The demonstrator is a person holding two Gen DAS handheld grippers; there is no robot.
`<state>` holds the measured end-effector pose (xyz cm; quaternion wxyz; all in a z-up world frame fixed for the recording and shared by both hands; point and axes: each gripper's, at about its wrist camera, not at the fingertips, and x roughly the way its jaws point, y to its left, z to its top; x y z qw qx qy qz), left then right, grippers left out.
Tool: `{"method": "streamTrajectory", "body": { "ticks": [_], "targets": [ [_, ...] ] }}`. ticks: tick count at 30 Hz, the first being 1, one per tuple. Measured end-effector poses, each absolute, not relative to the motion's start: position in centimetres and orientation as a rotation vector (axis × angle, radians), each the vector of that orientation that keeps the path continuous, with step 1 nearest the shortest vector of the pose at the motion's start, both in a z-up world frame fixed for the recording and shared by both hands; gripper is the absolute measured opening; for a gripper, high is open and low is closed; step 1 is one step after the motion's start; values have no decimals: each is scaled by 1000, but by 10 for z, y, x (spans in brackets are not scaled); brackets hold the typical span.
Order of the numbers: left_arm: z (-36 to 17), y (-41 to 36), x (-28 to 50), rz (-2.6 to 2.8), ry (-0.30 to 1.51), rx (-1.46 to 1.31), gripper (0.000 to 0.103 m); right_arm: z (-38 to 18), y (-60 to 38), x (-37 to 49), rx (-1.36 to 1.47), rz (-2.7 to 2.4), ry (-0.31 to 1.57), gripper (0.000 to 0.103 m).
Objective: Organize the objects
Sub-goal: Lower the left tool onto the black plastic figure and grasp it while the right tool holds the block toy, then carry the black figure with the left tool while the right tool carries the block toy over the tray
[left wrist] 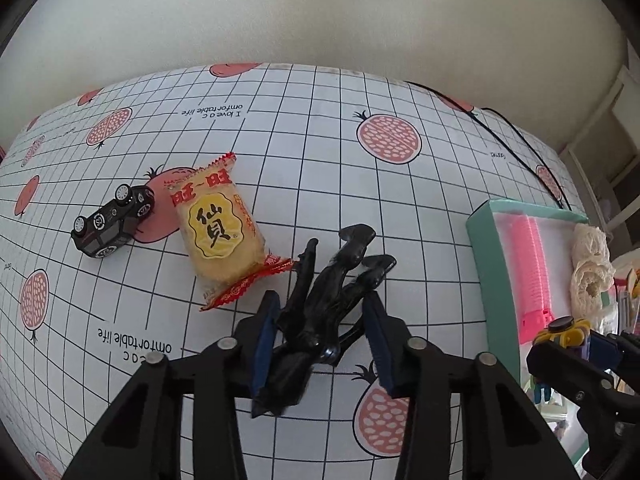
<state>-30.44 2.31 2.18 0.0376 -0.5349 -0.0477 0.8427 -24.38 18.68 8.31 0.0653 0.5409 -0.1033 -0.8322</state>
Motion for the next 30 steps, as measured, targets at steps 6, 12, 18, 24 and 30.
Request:
{"method": "streamTrajectory", "body": {
  "ticks": [6, 12, 18, 24, 30],
  "targets": [
    [26, 16, -303, 2589, -205, -1630, 29, 85, 189, -243, 1630, -2517, -313, 41],
    [26, 13, -303, 2593, -229, -1641, 27, 85, 190, -243, 1630, -2517, -316, 41],
    [34, 10, -302, 2611, -249, -1623, 27, 86, 196, -242, 1627, -2524, -329, 41],
    [59, 12, -298, 2637, -272, -1533, 27, 95, 203, -239, 1596, -2552, -337, 41],
    [88, 23, -293, 2648, -280, -1431, 27, 104, 220, -235, 1577, -2585, -361, 41]
  ]
}}
